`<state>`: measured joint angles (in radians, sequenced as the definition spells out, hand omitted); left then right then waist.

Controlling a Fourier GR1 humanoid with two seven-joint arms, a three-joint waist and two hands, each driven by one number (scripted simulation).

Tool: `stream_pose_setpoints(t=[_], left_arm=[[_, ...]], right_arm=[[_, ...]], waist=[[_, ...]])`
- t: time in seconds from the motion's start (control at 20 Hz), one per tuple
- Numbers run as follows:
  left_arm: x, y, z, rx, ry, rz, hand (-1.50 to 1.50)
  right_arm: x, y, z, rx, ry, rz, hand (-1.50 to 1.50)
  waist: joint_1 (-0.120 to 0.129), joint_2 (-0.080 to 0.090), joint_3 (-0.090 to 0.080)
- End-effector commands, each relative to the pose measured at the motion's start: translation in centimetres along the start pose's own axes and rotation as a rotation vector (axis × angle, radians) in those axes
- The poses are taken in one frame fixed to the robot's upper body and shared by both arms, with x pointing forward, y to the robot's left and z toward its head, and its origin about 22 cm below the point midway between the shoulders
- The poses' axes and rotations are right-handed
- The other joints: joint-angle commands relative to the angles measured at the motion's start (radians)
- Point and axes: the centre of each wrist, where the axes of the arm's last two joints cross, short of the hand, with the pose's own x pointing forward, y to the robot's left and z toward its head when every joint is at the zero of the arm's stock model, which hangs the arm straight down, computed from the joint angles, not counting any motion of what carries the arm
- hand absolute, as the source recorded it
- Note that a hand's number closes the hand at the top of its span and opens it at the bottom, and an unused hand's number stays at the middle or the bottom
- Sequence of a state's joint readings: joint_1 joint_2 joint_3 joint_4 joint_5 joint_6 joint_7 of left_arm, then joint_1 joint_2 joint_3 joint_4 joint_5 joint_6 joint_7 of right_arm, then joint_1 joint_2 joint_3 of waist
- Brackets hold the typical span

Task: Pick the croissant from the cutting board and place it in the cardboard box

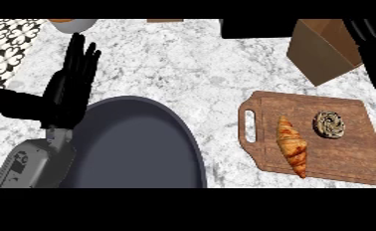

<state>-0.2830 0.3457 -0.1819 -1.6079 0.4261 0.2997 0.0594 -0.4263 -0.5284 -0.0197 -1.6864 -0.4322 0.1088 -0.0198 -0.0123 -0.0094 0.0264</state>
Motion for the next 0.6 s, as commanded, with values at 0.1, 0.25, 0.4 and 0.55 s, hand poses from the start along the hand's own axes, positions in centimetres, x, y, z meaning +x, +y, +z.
stream_pose_setpoints(t=[0.1,0.25,0.4,0.55], left_arm=[[-2.1,5.2,1.7,0.114,0.116,-0.328,0.00],[-2.8,11.3,3.2,0.237,0.193,-0.629,0.00],[-3.2,9.9,3.1,0.211,0.229,-0.548,0.00],[-3.7,11.7,4.0,0.272,0.279,-0.625,0.00]], right_arm=[[-3.5,0.2,3.4,0.145,0.268,0.060,-1.50],[-6.1,0.2,6.5,0.261,0.491,0.131,-1.50],[0.3,-1.3,3.7,0.603,0.396,0.745,-1.50],[-7.1,-2.2,11.6,0.518,0.484,0.465,-1.50]], waist=[[0.023,0.013,-0.025],[0.042,0.029,-0.023],[0.050,0.017,-0.032],[0.008,0.022,-0.018]])
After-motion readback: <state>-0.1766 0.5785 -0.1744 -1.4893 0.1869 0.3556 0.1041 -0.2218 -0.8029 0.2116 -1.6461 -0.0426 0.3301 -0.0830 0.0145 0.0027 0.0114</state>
